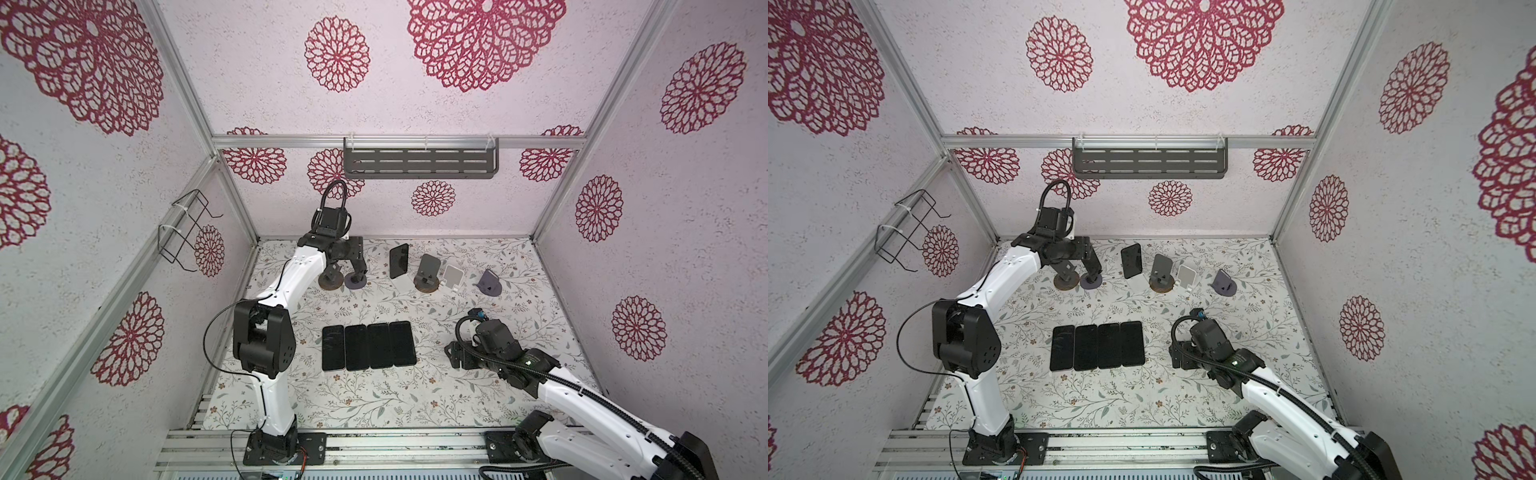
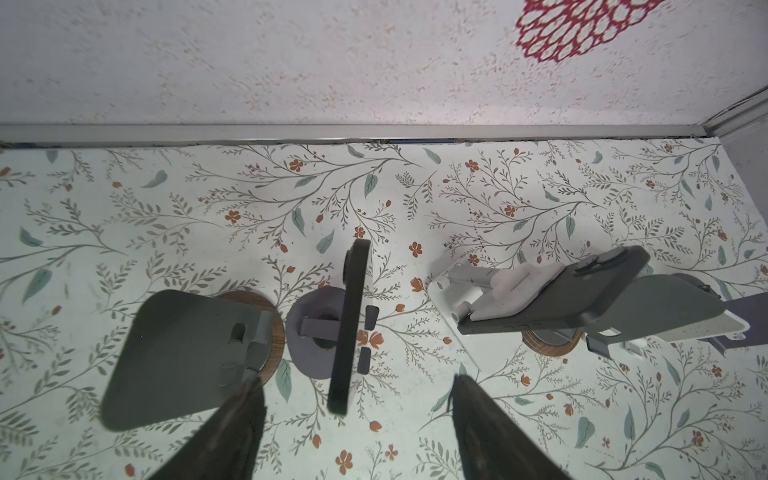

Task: Remove the phone from the phone stand
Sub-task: 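Reach the left gripper to a standing black phone while the right gripper withdraws, then close the left gripper on the black phone standing on the stand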

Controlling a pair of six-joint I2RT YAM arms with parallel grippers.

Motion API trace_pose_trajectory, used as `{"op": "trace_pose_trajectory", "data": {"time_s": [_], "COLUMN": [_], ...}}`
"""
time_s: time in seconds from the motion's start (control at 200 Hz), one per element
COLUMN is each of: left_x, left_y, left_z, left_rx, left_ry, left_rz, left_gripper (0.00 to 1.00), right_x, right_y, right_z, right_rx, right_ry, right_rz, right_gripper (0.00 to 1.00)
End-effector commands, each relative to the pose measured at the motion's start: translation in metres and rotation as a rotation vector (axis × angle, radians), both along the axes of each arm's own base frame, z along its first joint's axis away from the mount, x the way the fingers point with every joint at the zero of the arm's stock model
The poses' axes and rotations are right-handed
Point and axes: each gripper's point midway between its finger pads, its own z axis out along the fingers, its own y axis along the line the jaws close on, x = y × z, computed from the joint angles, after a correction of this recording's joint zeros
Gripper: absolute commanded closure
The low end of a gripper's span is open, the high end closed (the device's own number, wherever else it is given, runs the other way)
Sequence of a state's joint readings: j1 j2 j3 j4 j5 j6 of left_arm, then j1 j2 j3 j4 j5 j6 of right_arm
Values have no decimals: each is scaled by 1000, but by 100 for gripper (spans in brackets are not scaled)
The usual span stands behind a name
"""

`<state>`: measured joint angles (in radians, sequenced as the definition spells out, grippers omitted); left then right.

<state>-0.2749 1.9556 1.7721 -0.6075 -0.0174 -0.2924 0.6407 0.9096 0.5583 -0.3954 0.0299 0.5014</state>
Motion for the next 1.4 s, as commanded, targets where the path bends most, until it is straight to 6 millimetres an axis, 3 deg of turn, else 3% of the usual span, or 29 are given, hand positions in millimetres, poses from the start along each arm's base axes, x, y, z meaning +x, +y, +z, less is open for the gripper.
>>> {"op": "trace_pose_trajectory", "data": {"time_s": [0.0, 0.165, 0.631, 0.816, 1.071, 1.396], "left_x": [12, 12, 15, 14, 12, 4], "left_y": [1, 1, 5, 4, -1, -13], "left_z": [-9, -21, -25, -19, -9, 40], "left_rx": [16, 23, 56, 55, 40, -54], "left_ry": [6, 28, 34, 26, 37, -20], "left_rz": [18, 26, 33, 27, -6, -41], "left_gripper": [34, 49, 85, 93, 95, 99], "right_x": [-3, -6, -8, -10, -10, -10], "right_y": [-7, -13, -16, -18, -20, -19], "right_z": [-2, -9, -17, -20, -19, -14], "right_rx": [-1, -18, -36, -43, -65, -60], "right_ry": [9, 18, 34, 40, 27, 14], "right_rz": [-32, -40, -41, -35, -22, -17], "right_gripper": [12, 12, 13, 13, 11, 8]}}
